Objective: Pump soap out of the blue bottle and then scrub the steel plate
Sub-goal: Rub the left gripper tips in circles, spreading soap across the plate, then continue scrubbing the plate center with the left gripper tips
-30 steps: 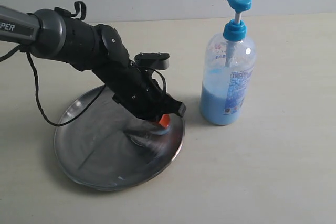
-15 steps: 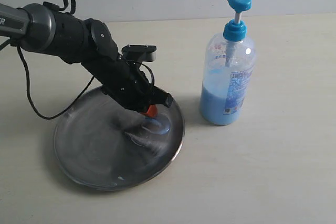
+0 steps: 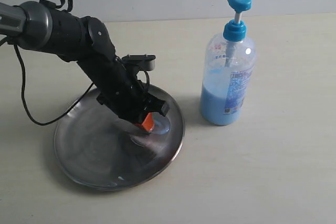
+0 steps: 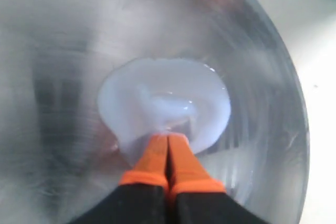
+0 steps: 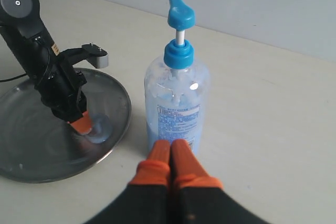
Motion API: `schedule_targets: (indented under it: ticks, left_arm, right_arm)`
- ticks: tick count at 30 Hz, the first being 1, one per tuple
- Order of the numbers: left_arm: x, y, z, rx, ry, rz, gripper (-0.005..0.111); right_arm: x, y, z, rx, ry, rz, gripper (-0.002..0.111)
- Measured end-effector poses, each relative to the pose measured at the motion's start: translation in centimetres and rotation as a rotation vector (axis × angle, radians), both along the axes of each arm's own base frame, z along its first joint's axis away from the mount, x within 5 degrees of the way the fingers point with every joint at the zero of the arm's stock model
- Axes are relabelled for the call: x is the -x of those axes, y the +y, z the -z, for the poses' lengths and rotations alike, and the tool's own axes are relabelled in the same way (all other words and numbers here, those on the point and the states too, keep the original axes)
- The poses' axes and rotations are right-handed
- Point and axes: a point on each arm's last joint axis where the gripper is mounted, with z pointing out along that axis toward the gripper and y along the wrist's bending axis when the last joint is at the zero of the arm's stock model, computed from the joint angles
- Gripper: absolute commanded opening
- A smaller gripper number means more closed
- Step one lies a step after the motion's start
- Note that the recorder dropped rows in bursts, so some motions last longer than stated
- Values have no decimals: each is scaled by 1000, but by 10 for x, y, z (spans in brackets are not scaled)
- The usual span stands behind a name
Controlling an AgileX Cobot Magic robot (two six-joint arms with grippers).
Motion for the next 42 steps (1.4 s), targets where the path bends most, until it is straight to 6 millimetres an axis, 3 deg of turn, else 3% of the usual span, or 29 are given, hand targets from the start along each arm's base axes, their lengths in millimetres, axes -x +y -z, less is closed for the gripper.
schedule_targets:
  ticks: [15, 21, 28, 34, 42]
  left_arm:
    - [12, -30, 0, 25, -107, 35, 0]
    - [7, -27, 1, 6, -154, 37, 0]
    - [-7, -9, 0, -38, -177, -17, 0]
    - [-5, 2, 0, -74, -93, -2, 0]
    - [13, -26, -2, -51, -137, 73, 0]
  right_arm:
    - [0, 0, 0, -1, 0, 0, 0]
    - [0, 0, 0, -1, 0, 0, 0]
    - [0, 0, 0, -1, 0, 0, 0]
    - [0, 0, 0, -4, 3, -1, 0]
    - [0, 0, 0, -3, 4, -1, 0]
